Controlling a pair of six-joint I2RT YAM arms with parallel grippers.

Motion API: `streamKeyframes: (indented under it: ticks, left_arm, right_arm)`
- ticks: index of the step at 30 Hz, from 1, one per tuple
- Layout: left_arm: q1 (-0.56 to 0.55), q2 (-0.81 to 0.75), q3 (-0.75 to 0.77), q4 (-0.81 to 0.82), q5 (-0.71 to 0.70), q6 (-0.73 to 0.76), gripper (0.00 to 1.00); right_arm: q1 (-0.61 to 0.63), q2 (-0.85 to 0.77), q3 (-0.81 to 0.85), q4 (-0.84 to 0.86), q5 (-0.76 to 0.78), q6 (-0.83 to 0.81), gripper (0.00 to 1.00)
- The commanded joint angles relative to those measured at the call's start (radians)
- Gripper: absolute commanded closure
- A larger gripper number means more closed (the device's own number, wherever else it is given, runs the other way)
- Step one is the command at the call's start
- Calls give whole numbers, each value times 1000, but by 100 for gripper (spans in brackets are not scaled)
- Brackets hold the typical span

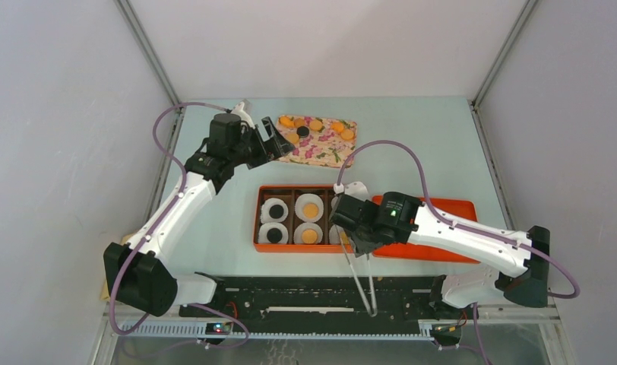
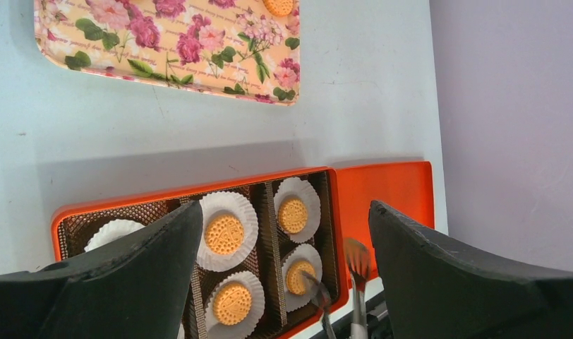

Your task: Pack the cookies

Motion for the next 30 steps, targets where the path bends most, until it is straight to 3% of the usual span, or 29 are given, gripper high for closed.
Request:
streamKeyframes:
  ticks: [1, 3, 7, 9, 17, 25, 30]
  left_arm:
    - [-6, -32, -17, 42, 23, 8, 8]
    - [-6, -33, -17, 42, 22, 8, 8]
    - [-6, -29, -17, 42, 24, 3, 8]
    - [-6, -27, -19, 42, 27, 2, 8]
    - [-6, -17, -34, 51, 32, -2, 8]
    - [-8, -15, -51, 57, 39, -11, 8]
    - [-8, -20, -65, 58, 41, -11, 8]
  right_arm:
    - [-9, -46, 4, 31, 29, 7, 54]
    - [-23, -54, 5, 33, 16, -1, 54]
    - [-22, -29, -29, 11, 20, 13, 31]
    - [-22, -21, -70, 35, -3, 22, 29]
    - [-15, 20, -241, 221, -151, 50, 42]
    - [21, 137, -242, 311, -198, 14, 47]
    - [20, 242, -243, 356, -230, 3, 55]
